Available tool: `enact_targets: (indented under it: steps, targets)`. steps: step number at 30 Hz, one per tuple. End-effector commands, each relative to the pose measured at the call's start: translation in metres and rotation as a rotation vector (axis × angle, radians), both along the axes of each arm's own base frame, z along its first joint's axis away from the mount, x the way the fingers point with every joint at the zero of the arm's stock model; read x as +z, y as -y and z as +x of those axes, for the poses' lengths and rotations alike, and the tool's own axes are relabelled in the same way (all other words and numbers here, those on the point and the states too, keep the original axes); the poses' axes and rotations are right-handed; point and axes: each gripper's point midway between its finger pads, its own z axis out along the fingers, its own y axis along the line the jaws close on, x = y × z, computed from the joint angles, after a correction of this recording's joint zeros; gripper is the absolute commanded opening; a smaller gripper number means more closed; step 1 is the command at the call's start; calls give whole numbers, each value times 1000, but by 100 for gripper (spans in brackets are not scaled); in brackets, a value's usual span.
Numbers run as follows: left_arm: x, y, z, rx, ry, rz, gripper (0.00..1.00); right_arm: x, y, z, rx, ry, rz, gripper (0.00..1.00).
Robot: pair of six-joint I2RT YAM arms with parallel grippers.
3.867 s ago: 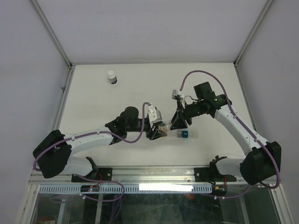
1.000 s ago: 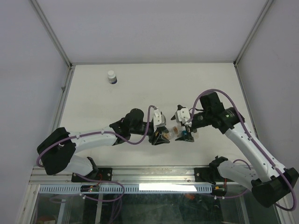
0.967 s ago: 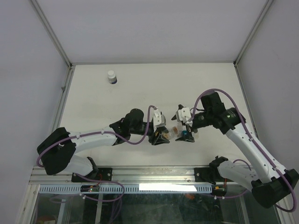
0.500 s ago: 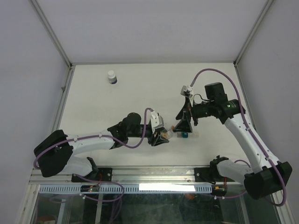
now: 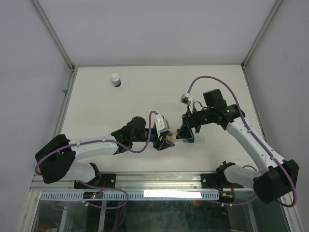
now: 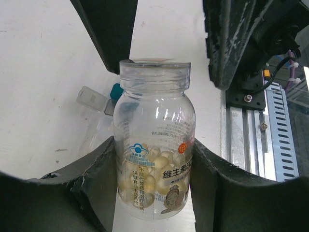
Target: Sort the pills into containers
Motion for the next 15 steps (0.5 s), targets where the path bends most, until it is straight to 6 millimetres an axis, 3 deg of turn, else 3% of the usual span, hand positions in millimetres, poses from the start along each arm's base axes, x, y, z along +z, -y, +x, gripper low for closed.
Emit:
enact_targets:
  steps: [1, 7, 15]
  targets:
    - [33, 12, 5, 9, 45, -95, 0, 4, -5, 10, -18, 48, -6, 71]
    - [34, 11, 6, 12, 44, -93, 0, 5, -8, 6, 3, 46, -7, 51]
    - [34, 11, 6, 14, 43, -90, 0, 9, -10, -1, 47, 56, 4, 50]
